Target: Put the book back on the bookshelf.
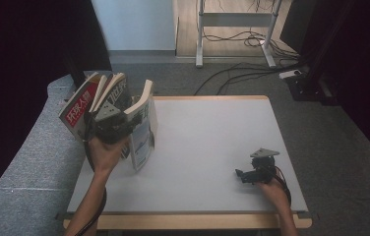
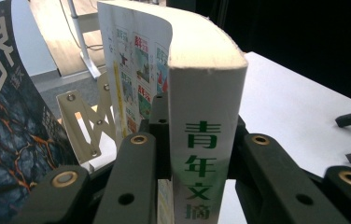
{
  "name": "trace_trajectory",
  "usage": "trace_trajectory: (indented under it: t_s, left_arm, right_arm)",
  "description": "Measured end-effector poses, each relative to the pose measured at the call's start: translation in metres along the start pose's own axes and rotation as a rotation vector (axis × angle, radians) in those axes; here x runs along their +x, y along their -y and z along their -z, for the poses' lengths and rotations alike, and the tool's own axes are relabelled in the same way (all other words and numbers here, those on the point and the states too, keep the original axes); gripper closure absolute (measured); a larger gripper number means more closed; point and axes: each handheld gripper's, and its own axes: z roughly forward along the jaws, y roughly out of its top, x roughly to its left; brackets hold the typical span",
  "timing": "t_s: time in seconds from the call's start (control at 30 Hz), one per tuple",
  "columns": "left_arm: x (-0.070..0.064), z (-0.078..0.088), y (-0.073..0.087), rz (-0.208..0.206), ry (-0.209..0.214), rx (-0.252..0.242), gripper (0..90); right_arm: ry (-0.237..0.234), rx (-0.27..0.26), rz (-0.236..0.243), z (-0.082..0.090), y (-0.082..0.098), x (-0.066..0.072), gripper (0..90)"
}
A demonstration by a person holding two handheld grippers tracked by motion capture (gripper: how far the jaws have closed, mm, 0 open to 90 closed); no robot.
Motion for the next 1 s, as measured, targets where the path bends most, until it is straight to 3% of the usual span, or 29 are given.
trace_trajectory:
  t_s: [0.2,0.4,0.7,1.0]
  left_arm:
    - [0.0,0.005,0.012,0.02,0.016,-0.02,73.5]
    - [-0.004,0.01,0.018,0.012,0.025,-0.024,71.4]
    - [-0.012,0.011,0.024,-0.009,0.058,-0.019,60.2]
    - [-0.013,0.011,0.034,0.001,0.084,-0.009,50.9]
  right_arm:
    - [0.0,0.0,0.0,0.0,0.0,0.0,0.0]
    - [0.0,0.001,0.0,0.0,0.0,0.0,0.0]
    - [0.001,0.0,0.0,0.0,0.0,0.0,0.0]
    - [0.001,0.0,0.0,0.0,0.0,0.0,0.0]
